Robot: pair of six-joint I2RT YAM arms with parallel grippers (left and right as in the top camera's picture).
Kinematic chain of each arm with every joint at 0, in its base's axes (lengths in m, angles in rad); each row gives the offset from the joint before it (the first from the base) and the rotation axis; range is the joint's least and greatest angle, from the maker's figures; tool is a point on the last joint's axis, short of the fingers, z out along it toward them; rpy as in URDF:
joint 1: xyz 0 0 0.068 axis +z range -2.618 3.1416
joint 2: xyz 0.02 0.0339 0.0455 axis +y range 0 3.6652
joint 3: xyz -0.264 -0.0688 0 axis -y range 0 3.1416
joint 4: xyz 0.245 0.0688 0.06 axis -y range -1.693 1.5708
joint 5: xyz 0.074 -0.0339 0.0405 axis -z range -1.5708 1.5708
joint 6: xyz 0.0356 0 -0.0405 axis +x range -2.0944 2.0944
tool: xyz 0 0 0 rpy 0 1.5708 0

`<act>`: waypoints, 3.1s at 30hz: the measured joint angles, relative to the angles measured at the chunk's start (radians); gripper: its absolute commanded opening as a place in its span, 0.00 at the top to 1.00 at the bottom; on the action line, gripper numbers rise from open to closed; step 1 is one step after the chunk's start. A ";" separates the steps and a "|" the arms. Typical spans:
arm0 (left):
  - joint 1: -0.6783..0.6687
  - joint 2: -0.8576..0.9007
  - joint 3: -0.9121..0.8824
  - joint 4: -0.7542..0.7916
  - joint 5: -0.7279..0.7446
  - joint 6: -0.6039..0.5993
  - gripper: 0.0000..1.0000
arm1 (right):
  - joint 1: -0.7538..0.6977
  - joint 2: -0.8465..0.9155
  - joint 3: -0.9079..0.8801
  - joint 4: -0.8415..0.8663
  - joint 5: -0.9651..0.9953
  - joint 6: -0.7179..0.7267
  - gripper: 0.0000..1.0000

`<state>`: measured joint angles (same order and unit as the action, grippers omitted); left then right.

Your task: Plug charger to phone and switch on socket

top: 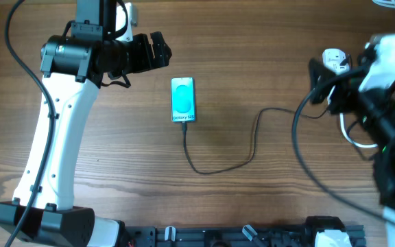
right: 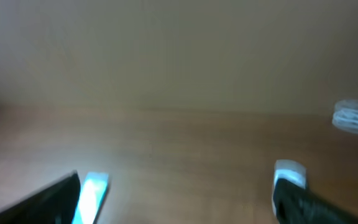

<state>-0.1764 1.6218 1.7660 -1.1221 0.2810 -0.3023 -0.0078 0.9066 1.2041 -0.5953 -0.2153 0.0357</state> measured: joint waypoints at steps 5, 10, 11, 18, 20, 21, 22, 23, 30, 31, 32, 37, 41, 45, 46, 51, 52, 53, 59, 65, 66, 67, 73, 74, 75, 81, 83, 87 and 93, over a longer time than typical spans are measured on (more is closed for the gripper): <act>0.000 0.000 0.000 0.000 0.000 0.000 0.00 | 0.014 -0.265 -0.441 0.412 0.042 -0.003 0.00; 0.000 0.000 0.000 0.001 0.000 0.000 0.00 | 0.014 -0.528 -0.843 0.648 0.053 -0.003 0.00; 0.000 0.000 0.000 0.000 0.000 0.000 0.00 | 0.014 -0.568 -0.891 0.668 0.058 -0.004 0.00; 0.000 0.000 0.000 0.001 0.000 0.000 0.00 | 0.014 -0.835 -1.133 0.732 0.071 -0.003 0.00; 0.000 0.000 0.000 0.000 0.000 0.000 0.00 | 0.014 -0.873 -1.172 0.732 0.071 -0.003 0.00; 0.000 0.000 0.000 0.000 0.000 0.000 0.00 | 0.014 -0.882 -1.184 0.718 0.071 -0.003 0.00; 0.000 0.000 0.000 0.000 0.000 0.000 0.00 | 0.014 -0.885 -1.189 0.700 0.071 -0.003 0.00; 0.000 0.000 0.000 0.000 0.000 0.000 0.00 | 0.014 -0.886 -1.192 0.680 0.071 -0.003 0.00; 0.000 0.000 0.000 0.000 0.000 0.000 0.00 | 0.014 -0.889 -1.198 0.600 0.071 0.129 0.00; 0.000 0.000 0.000 0.000 0.000 0.000 0.00 | 0.014 -0.889 -1.198 0.600 0.071 0.142 0.00; 0.000 0.000 0.000 0.000 0.000 0.000 0.00 | 0.014 -0.889 -1.198 0.600 0.071 0.152 0.00; 0.000 0.000 0.000 0.000 0.000 0.000 0.00 | 0.014 -0.889 -1.198 0.600 0.071 0.166 0.00; 0.000 0.000 0.000 0.000 0.000 0.000 0.00 | 0.014 -0.889 -1.198 0.600 0.071 0.170 0.00; 0.000 0.000 0.000 0.000 -0.026 0.012 0.00 | 0.014 -0.889 -1.198 0.600 0.071 0.170 0.00; 0.000 0.000 0.000 0.000 -0.033 0.013 0.00 | 0.014 -0.889 -1.198 0.600 0.071 0.170 0.00; 0.000 -0.009 0.000 0.001 -0.079 0.037 0.00 | 0.014 -0.889 -1.198 0.600 0.071 0.170 0.00; 0.000 -0.024 0.000 0.009 -0.091 0.053 0.00 | 0.014 -0.889 -1.198 0.600 0.071 0.170 0.00; 0.000 -0.039 -0.005 0.026 -0.095 0.063 0.00 | 0.014 -0.889 -1.198 0.600 0.071 0.170 0.00; 0.000 -0.274 -0.206 0.256 -0.104 0.111 0.00 | 0.014 -0.890 -1.198 0.600 0.071 0.170 0.00; 0.000 -0.628 -0.740 0.601 -0.109 0.119 0.00 | 0.014 -0.894 -1.198 0.600 0.071 0.170 0.01; 0.000 -0.690 -0.827 0.668 -0.108 0.119 0.00 | 0.014 -0.894 -1.198 0.601 0.071 0.170 0.00; 0.000 -0.752 -0.903 0.707 -0.108 0.119 0.00 | 0.014 -0.894 -1.198 0.601 0.071 0.170 0.01; 0.045 -1.163 -1.327 0.958 -0.108 0.119 0.00 | 0.014 -0.893 -1.198 0.600 0.071 0.170 0.00; 0.048 -1.180 -1.343 0.969 -0.108 0.119 0.00 | 0.014 -0.893 -1.198 0.600 0.071 0.170 0.00; 0.063 -1.268 -1.409 0.996 -0.108 0.119 0.00 | 0.014 -0.894 -1.198 0.600 0.071 0.170 0.00; 0.129 -1.484 -1.574 1.048 -0.121 0.119 0.00 | 0.014 -0.894 -1.198 0.600 0.071 0.170 0.00; 0.135 -1.530 -1.616 1.066 -0.128 0.119 0.00 | 0.014 -0.894 -1.198 0.600 0.071 0.170 0.00; 0.135 -1.588 -1.675 1.075 -0.129 0.122 0.00 | 0.014 -0.894 -1.198 0.600 0.071 0.170 0.00; 0.135 -1.604 -1.726 1.078 -0.131 0.125 0.00 | 0.014 -0.894 -1.198 0.600 0.071 0.170 0.00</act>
<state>-0.0418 0.0174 0.0399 -0.0441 0.1497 -0.1772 0.0059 0.0128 0.0063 0.0044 -0.1444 0.2058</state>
